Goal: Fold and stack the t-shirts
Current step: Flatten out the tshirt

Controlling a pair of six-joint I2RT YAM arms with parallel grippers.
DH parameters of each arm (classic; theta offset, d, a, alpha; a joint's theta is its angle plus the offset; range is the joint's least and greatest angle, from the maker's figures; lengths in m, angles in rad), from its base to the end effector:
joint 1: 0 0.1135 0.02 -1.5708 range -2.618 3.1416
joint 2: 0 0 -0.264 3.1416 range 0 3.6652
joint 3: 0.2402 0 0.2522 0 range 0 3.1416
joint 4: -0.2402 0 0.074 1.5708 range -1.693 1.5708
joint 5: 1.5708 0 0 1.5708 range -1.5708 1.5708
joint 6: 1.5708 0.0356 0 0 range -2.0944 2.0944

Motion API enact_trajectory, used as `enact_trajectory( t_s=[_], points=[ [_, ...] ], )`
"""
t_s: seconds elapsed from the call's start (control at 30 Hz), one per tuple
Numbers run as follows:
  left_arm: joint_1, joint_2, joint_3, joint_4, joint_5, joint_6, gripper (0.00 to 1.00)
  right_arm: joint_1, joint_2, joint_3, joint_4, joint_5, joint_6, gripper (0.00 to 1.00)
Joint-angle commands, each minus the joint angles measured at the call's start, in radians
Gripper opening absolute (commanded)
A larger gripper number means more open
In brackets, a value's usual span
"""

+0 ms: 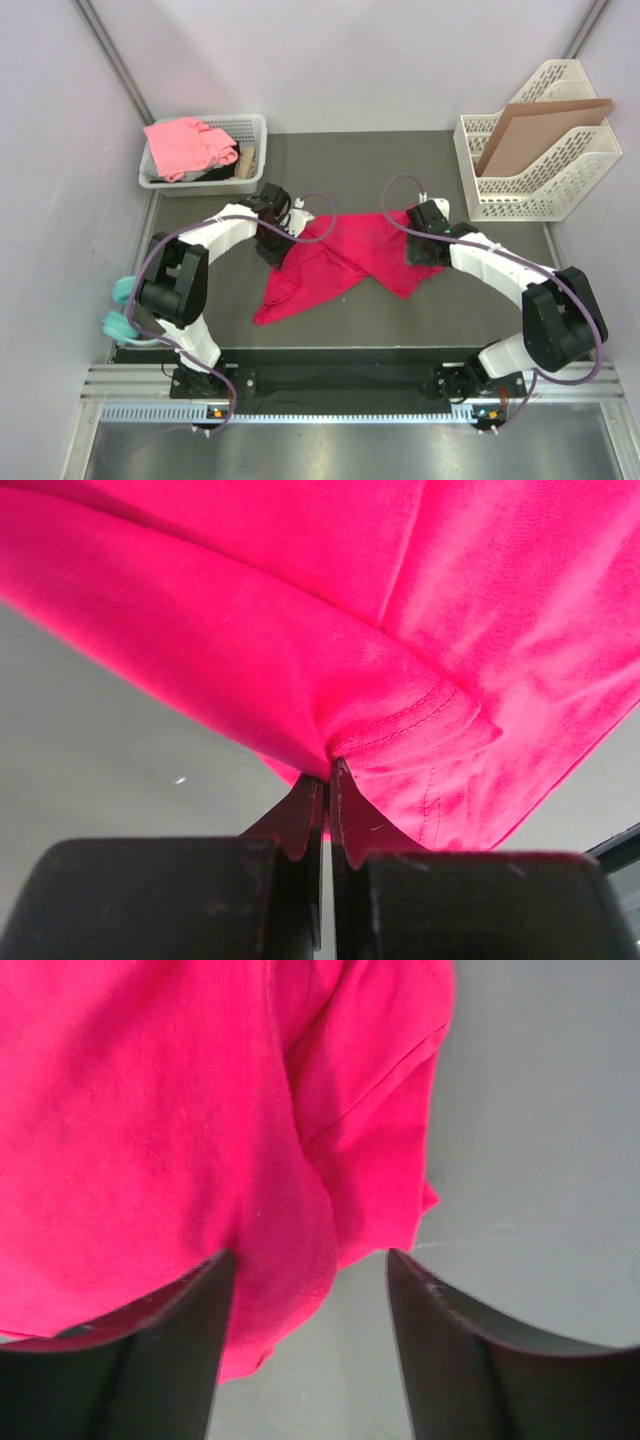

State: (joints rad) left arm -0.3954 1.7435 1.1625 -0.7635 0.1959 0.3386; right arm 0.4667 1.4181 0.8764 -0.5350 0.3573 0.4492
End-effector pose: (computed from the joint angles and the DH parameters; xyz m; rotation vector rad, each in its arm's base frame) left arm 0.2996 -0.1325 0.1831 1.0734 2.7017 -0.2949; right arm 0.2481 0.1111 0.2050 0.0936 2.5439 -0.1283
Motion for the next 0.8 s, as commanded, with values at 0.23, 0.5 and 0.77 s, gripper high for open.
enact_trajectory(
  t_s=[0.23,0.5,0.77],
  points=[
    [0.000,-0.088,0.103,-0.083,-0.101,0.057,0.00,0.052,0.019,-0.047,0.061,-0.089,0.031,0.72],
    [0.000,-0.101,0.085,-0.066,-0.138,0.063,0.00,0.084,-0.050,-0.103,0.058,-0.104,0.077,0.56],
    [0.001,-0.117,0.078,-0.053,-0.187,0.086,0.00,0.085,-0.067,-0.071,0.032,-0.069,0.082,0.00]
  ],
)
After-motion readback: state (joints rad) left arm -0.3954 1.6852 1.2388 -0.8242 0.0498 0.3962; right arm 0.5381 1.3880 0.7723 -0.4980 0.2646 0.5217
